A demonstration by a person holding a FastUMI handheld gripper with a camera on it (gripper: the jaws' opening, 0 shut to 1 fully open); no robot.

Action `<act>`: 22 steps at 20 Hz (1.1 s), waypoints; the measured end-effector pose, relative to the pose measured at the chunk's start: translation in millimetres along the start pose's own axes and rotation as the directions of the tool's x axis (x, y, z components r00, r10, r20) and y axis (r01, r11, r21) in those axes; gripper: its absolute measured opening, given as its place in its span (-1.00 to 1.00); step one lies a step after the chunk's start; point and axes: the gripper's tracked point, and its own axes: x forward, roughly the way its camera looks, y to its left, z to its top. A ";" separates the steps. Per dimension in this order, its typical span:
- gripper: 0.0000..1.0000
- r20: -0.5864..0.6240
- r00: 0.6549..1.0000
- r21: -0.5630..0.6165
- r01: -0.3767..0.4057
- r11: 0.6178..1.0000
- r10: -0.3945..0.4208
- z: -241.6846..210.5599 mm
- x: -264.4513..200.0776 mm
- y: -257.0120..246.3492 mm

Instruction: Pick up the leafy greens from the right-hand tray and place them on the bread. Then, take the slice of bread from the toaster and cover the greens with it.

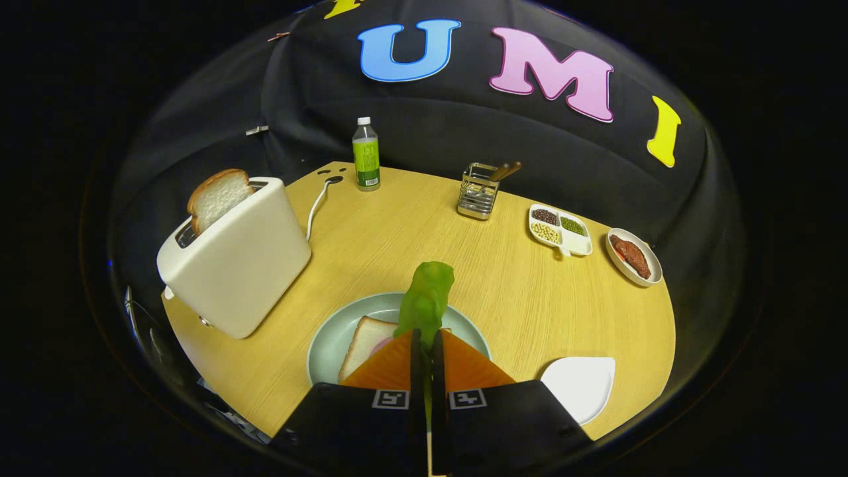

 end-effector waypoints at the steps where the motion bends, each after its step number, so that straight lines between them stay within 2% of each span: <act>1: -0.82 -0.002 1.000 -0.002 -0.001 1.000 0.001 -2.2 2.6 3.6; 9: -0.40 -0.064 0.997 0.006 -0.040 0.999 0.040 -21.9 18.4 32.1; 12: 0.10 -0.089 0.994 0.023 -0.056 0.998 0.058 -28.0 21.3 42.8; 17: 0.53 -0.091 0.995 0.055 -0.042 0.998 0.047 -23.3 23.4 41.7; 18: 0.78 -0.084 0.996 0.058 -0.037 0.998 0.042 -19.8 22.1 40.2; 20: 0.95 -0.074 0.997 0.068 -0.029 0.997 0.034 -14.4 17.5 38.1; 22: 0.95 -0.053 0.998 0.079 -0.032 0.996 0.037 -6.7 10.3 40.7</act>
